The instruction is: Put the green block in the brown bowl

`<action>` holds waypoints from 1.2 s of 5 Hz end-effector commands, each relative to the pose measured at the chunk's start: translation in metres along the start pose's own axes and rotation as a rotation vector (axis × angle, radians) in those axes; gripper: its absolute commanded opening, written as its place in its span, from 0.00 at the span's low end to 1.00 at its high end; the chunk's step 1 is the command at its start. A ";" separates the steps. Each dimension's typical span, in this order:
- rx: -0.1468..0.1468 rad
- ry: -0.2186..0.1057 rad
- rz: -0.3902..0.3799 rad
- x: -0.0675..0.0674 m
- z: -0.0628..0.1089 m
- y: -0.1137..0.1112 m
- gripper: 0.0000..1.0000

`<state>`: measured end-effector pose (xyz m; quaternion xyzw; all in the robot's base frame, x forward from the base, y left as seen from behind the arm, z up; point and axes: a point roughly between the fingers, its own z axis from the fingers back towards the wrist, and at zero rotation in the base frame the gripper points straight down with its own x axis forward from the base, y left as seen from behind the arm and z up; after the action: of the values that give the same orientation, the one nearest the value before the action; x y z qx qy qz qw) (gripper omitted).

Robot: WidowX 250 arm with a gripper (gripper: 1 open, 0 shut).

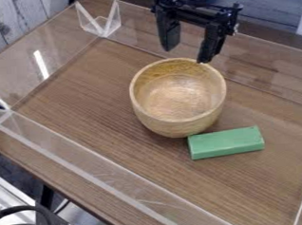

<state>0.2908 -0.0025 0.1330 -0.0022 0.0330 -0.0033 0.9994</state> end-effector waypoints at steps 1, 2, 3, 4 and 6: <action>0.007 0.018 -0.116 -0.003 -0.001 -0.007 1.00; 0.017 0.033 -0.307 -0.009 -0.002 -0.017 1.00; 0.029 0.038 -0.437 -0.009 -0.013 -0.024 1.00; 0.051 0.046 -0.648 -0.010 -0.025 -0.037 1.00; 0.079 0.086 -0.947 -0.014 -0.042 -0.096 1.00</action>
<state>0.2646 -0.0954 0.0779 0.0150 0.0983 -0.4575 0.8837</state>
